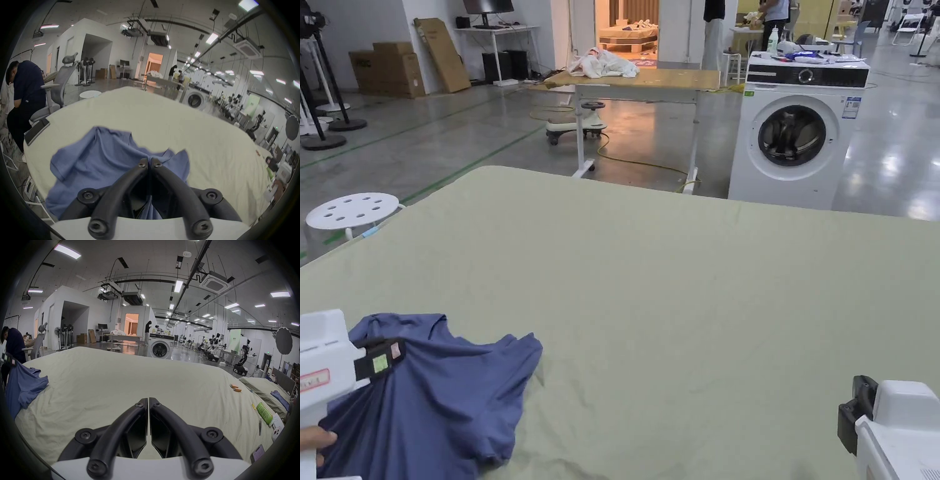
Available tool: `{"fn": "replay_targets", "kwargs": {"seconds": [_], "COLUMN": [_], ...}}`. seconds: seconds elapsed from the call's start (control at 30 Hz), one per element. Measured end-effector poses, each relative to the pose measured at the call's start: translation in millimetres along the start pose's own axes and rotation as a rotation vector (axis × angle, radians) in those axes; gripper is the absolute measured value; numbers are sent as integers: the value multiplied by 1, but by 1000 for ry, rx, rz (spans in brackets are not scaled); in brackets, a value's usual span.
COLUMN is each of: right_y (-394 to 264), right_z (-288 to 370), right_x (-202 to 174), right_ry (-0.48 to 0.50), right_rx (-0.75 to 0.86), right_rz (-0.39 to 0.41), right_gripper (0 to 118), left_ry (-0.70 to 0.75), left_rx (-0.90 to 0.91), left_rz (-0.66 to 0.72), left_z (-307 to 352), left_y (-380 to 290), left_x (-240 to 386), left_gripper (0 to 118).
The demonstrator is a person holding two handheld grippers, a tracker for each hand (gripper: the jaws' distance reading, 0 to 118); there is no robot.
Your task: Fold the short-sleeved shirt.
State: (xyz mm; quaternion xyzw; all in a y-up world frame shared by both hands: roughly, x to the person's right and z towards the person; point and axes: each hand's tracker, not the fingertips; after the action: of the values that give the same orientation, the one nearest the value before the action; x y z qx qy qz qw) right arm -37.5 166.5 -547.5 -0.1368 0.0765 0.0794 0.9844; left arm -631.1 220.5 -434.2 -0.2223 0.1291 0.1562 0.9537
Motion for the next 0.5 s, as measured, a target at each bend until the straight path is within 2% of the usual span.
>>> {"fn": "replay_targets", "kwargs": {"seconds": [0.27,0.5], "right_y": [7,13], "right_z": [7,16], "right_x": [12,28], "right_ry": [-17,-44], "right_rx": [24,45], "right_rz": [-9,-36], "right_gripper": [1,1], "left_ry": [-87,-255], "left_rx": [170,254], "left_rz": [-122,-257], "left_z": [38,58], "left_y": [69,111], "left_x": [72,167], "left_gripper": [0,0]}}
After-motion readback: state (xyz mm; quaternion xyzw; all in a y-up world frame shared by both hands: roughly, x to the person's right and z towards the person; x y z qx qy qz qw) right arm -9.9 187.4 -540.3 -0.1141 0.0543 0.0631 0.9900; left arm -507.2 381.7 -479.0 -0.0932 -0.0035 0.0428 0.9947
